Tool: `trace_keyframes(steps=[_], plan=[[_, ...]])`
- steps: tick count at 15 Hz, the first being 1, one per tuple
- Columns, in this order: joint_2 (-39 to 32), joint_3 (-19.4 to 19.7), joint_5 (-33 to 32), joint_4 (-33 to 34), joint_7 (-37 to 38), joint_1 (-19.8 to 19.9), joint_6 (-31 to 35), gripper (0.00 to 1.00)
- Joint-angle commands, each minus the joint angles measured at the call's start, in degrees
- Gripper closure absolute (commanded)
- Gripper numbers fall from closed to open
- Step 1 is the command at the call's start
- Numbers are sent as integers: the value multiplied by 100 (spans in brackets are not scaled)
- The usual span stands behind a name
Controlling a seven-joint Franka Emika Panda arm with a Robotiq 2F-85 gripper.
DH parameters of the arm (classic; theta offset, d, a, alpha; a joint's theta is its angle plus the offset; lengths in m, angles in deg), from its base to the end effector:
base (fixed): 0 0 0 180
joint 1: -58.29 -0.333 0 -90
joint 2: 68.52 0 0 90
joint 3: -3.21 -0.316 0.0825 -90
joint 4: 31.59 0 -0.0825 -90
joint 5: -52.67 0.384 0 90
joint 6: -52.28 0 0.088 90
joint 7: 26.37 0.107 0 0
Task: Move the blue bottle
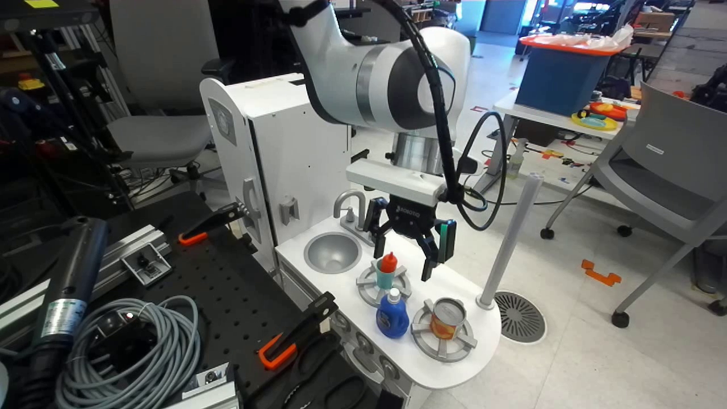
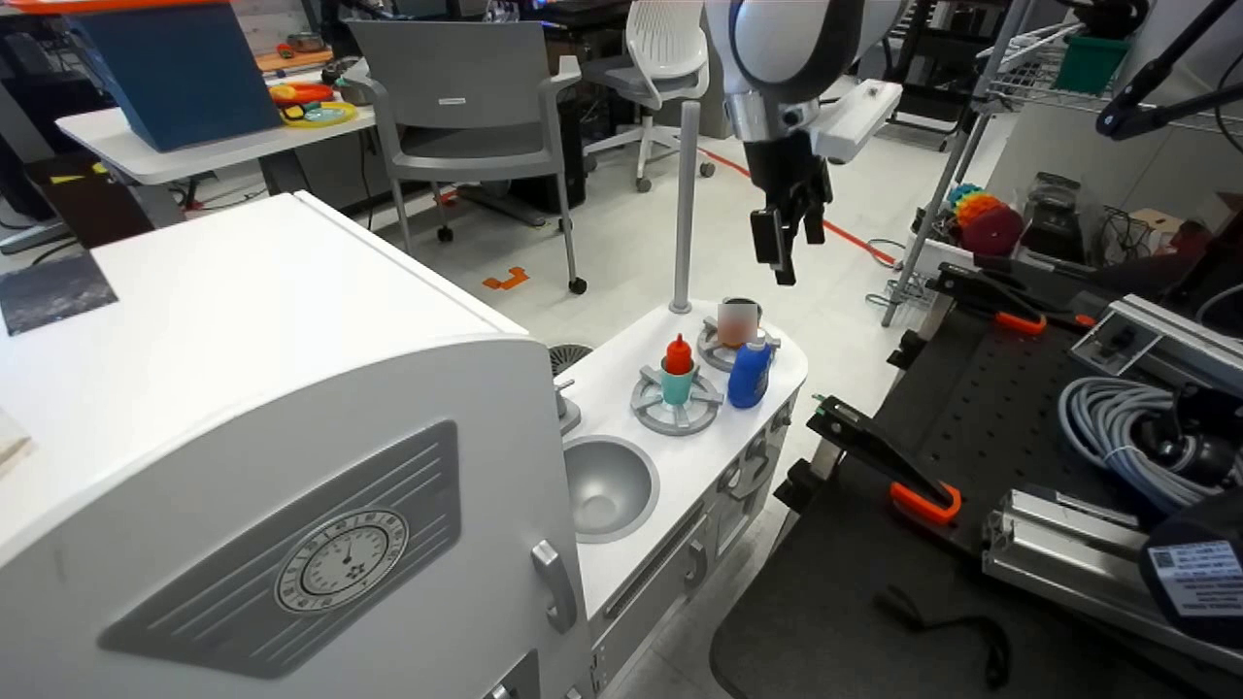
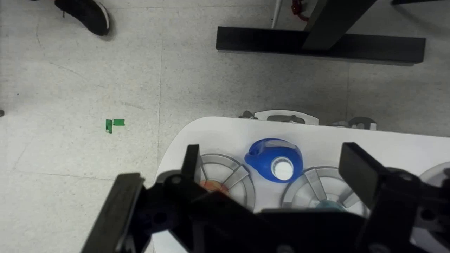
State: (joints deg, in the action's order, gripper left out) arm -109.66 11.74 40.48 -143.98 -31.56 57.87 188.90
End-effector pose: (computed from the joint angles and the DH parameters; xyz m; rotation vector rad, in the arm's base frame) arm 0.5638 -0.0859 0.0864 2.9080 0.2155 -0.4672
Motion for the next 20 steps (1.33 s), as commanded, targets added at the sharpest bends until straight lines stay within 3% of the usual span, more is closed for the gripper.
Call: trace_keyframes(steps=[1, 11, 12, 20], plan=[[-708, 65, -406, 572, 301, -142, 8, 0], [-1775, 121, -703, 1285, 627, -503, 540, 0], [-1840, 147, -705, 1330, 654, -538, 626, 22], [-2226, 205, -638, 1673, 766, -644, 744, 80]])
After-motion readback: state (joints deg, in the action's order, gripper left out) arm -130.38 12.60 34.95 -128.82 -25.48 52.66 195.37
